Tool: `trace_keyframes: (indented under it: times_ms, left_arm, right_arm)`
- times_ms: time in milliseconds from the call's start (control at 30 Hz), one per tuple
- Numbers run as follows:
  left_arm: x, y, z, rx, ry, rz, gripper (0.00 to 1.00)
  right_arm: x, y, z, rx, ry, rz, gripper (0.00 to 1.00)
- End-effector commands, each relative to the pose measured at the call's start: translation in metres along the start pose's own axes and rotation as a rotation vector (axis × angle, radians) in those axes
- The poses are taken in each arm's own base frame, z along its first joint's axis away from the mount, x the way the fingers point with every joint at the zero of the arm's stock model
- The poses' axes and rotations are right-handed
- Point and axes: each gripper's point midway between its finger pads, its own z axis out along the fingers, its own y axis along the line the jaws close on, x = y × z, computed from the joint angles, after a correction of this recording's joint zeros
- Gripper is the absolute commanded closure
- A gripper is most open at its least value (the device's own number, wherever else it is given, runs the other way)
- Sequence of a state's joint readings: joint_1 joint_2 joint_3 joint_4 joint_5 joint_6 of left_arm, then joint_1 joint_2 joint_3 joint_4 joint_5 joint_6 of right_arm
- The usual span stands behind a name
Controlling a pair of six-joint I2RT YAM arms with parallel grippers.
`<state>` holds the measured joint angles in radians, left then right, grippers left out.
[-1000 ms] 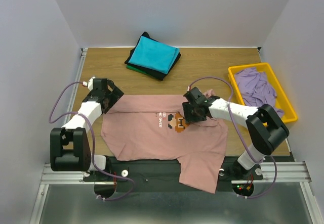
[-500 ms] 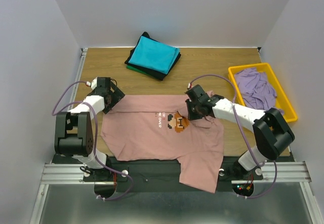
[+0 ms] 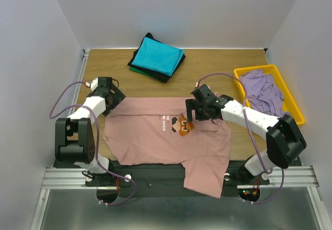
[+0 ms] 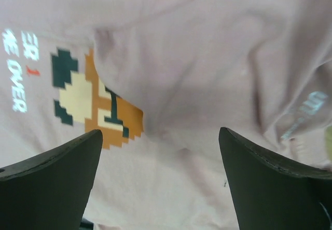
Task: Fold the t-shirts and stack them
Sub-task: Fold the tshirt
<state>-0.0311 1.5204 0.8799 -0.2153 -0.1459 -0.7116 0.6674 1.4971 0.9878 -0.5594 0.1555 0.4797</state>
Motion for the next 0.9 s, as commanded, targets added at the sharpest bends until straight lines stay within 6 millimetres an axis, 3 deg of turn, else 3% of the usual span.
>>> trace_keyframes:
  times_ms: [0,67,100,133,167,200,267,367,500,700,800,867]
  left_arm:
    - [-0.046,-0.021,-0.044,0.090,-0.155,-0.045,0.02]
    - [-0.048,-0.031,-0.049,0.145,-0.161,-0.048,0.02]
    - [-0.051,-0.038,-0.050,0.177,-0.168,-0.048,0.02]
    - [-0.049,-0.047,-0.047,0.206,-0.141,-0.036,0.02]
    - [-0.047,-0.049,-0.048,0.221,-0.132,-0.034,0.02]
    - [-0.048,-0.056,-0.043,0.230,-0.121,-0.024,0.02]
    - [-0.044,-0.057,-0.028,0.212,-0.090,-0.008,0.02]
    - [-0.036,-0.052,-0.013,0.176,-0.055,0.009,0.02]
    - [-0.017,-0.030,0.013,0.090,-0.025,0.015,0.02]
    - [-0.012,-0.010,0.032,0.009,-0.005,0.013,0.02]
    - [-0.014,0.000,0.038,-0.016,0.001,-0.003,0.02]
    - [-0.016,-0.002,0.039,-0.008,0.001,-0.003,0.02]
  right_arm:
    - [-0.066,-0.015,-0.031,0.106,-0.224,0.071,0.00]
    - [-0.085,-0.024,-0.032,0.138,-0.259,0.109,0.00]
    - [-0.089,-0.034,-0.020,0.167,-0.235,0.131,0.00]
    - [-0.103,-0.035,-0.020,0.159,-0.248,0.151,0.00]
    - [-0.104,-0.033,-0.013,0.159,-0.232,0.139,0.00]
    - [-0.103,-0.038,0.004,0.180,-0.194,0.134,0.00]
    - [-0.117,-0.043,0.016,0.173,-0.181,0.161,0.00]
    - [-0.123,-0.060,0.039,0.205,-0.147,0.198,0.00]
    - [-0.143,-0.103,0.060,0.237,-0.144,0.266,0.00]
    - [-0.142,-0.161,0.087,0.306,-0.094,0.299,0.00]
    - [-0.148,-0.175,0.090,0.297,-0.097,0.301,0.00]
    - [-0.161,-0.173,0.087,0.267,-0.119,0.235,0.00]
